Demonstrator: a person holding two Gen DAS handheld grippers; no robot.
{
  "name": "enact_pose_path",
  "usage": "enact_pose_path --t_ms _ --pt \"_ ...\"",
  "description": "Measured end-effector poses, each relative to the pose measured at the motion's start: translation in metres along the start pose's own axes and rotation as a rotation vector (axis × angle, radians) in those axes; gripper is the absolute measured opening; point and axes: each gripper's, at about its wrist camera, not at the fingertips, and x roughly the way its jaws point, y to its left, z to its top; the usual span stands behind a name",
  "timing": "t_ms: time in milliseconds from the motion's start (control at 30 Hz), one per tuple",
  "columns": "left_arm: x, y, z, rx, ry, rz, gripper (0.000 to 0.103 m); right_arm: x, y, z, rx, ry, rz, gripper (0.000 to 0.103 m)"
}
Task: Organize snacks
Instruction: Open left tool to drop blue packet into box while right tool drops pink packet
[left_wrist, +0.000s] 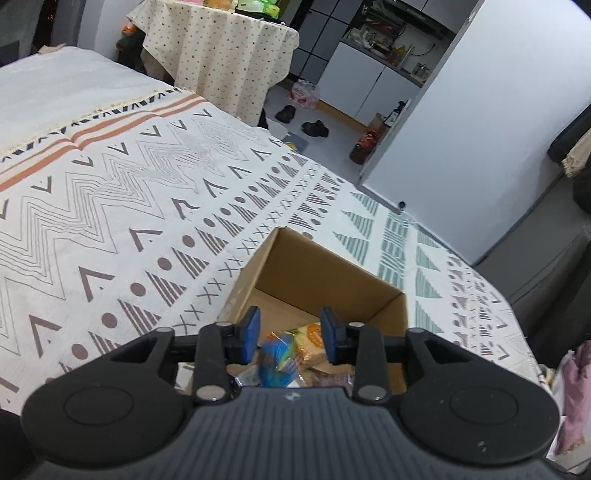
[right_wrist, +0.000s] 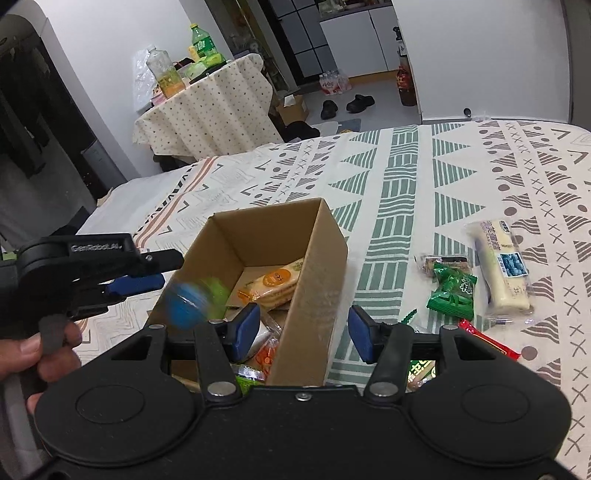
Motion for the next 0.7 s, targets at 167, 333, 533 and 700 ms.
enact_pose_path --t_ms 167,333,533,700 --pt "-0.002 -0.004 -0.005 -0.004 0.007 0.033 0.059 -0.004 -0.006 -0.001 0.003 0.011 0.005 0.058" --pt "-0.01 -0.009 -0.012 0.008 0.015 0.058 0.069 -0.008 -0.012 -0.004 0.014 0.021 -0.003 0.059" --pt "-0.021 -0.017 -0.022 0.037 0.017 0.09 0.08 -0.02 -0.017 -0.005 0.021 0.015 -0.01 0.064" --pt "-0.03 -0.026 -0.033 0.074 0.015 0.099 0.089 -0.032 -0.023 -0.008 0.025 0.01 -0.018 0.072"
